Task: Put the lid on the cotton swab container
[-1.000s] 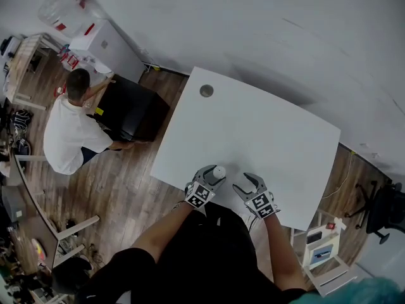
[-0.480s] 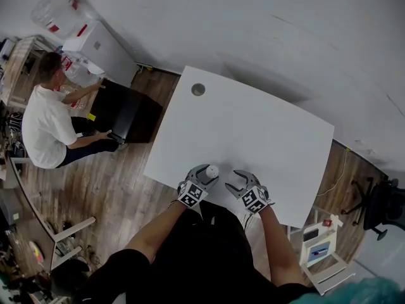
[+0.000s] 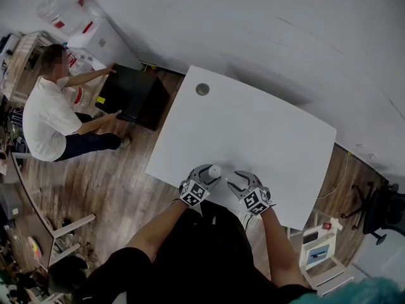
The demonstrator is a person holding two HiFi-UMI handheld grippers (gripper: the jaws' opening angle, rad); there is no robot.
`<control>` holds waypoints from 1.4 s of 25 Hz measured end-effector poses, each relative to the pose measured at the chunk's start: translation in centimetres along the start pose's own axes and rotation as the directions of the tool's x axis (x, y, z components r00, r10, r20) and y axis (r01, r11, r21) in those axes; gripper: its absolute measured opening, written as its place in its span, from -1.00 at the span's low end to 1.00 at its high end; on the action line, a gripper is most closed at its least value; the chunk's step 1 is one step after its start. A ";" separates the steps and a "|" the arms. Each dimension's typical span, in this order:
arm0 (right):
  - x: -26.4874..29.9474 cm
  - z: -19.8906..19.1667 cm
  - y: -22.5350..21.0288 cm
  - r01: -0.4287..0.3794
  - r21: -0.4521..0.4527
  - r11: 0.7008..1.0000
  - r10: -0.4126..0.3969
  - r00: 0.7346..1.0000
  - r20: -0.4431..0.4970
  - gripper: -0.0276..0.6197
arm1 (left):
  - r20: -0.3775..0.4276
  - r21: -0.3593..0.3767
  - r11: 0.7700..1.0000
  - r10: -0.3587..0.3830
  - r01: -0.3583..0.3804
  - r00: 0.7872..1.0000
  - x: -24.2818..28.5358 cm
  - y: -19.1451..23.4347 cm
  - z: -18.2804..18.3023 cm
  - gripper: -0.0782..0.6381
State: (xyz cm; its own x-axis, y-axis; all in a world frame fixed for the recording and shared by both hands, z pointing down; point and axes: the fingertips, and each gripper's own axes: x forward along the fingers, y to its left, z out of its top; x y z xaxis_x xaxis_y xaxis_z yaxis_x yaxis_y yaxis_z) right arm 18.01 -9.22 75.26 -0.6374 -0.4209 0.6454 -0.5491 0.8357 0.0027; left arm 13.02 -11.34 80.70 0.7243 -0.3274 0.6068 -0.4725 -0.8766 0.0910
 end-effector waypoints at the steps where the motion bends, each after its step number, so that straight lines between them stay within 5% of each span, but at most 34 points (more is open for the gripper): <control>1: -0.1 0.2 0.0 -0.002 0.000 1.000 0.002 1.000 0.005 -0.24 | -0.001 0.001 1.000 -0.001 0.001 1.000 0.0 0.0 0.0 -0.04; 5: -0.7 1.4 0.0 -0.014 0.012 1.000 0.013 0.998 0.055 -0.25 | -0.005 0.001 1.000 -0.005 0.005 1.000 0.2 -0.1 -0.1 -0.04; 9: -1.0 2.7 0.2 -0.056 0.140 0.989 0.034 0.988 0.151 -0.27 | -0.015 -0.002 1.000 -0.014 0.014 1.000 0.0 -0.3 -0.3 -0.04; 16: -0.8 4.9 0.7 -0.128 0.222 0.967 0.072 0.966 0.247 -0.27 | -0.022 -0.008 1.000 -0.015 0.015 1.000 0.1 -0.6 -0.3 -0.04; 35: 2.3 5.6 1.8 -0.194 0.285 0.939 0.135 0.968 0.214 -0.31 | -0.012 -0.023 0.999 -0.041 0.040 0.999 0.1 -0.8 -0.3 -0.04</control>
State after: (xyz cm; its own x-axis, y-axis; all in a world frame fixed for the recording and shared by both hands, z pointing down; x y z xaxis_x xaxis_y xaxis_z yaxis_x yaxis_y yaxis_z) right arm 12.54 -10.70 72.45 -0.8063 -0.3702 0.4613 -0.5461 0.7657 -0.3399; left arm 13.36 -10.54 80.88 0.7371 -0.2875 0.6116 -0.4543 -0.8808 0.1334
